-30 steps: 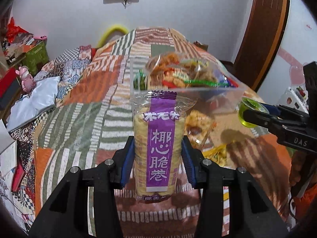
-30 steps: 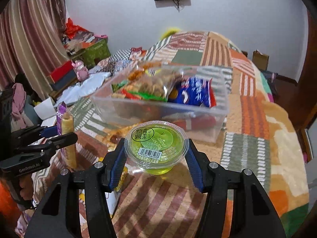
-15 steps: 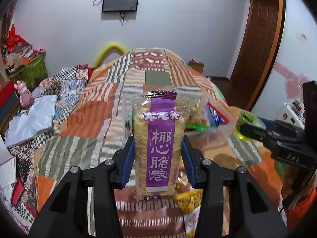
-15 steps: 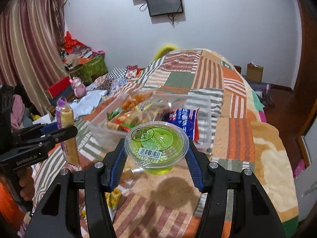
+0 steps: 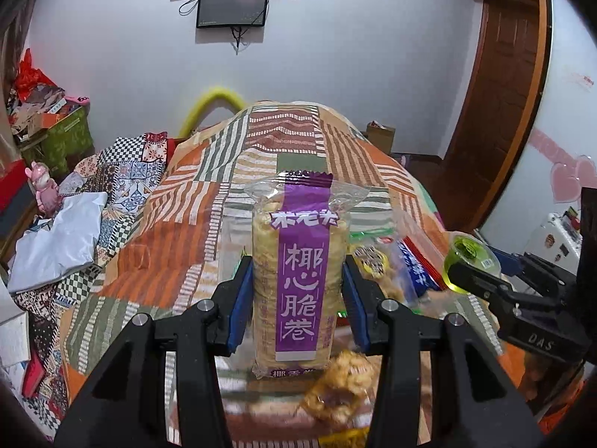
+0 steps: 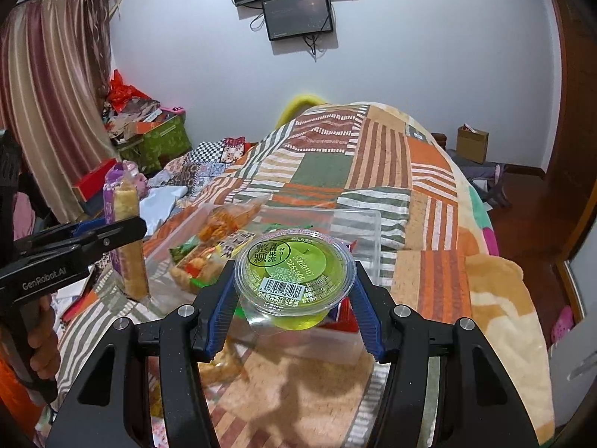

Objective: Organize snacks
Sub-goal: 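Lower the coconut roll pack and jelly cup into the clear box and open both tools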

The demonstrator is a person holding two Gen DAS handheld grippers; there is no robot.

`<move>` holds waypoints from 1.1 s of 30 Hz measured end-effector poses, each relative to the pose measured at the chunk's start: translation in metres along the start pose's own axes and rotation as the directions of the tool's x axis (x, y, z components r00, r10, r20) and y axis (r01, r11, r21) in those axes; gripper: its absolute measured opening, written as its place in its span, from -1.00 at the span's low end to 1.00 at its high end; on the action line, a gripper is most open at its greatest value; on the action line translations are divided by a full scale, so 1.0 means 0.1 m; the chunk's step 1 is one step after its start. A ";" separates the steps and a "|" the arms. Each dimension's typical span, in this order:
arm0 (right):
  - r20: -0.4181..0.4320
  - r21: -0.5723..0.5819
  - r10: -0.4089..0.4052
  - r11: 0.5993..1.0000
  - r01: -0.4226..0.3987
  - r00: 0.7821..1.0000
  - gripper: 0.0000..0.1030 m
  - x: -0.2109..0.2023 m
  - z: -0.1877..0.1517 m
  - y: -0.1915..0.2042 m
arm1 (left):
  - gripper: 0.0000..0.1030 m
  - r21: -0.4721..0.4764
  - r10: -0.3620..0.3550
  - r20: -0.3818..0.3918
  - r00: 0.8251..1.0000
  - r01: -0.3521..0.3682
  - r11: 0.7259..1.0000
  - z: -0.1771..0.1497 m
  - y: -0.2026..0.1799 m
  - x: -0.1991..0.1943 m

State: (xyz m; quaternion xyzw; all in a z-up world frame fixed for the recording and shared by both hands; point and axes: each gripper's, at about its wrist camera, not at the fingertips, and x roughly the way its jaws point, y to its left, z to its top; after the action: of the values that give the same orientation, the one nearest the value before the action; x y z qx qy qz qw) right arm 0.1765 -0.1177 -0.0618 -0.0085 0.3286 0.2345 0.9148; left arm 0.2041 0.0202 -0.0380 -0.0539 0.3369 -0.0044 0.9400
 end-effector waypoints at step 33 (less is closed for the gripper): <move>-0.127 -0.069 -0.056 0.996 0.048 0.990 0.08 0.44 -0.13 0.05 | -0.05 0.034 0.055 -0.127 0.990 -0.052 0.998 -0.21 0.07 0.59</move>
State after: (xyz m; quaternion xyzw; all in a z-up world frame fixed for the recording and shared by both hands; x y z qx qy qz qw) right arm 0.1961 -0.0966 -0.0974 -0.0623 0.3787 0.2202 0.8968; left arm 0.2363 0.0225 -0.0921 -0.0301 0.3977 0.0122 0.9169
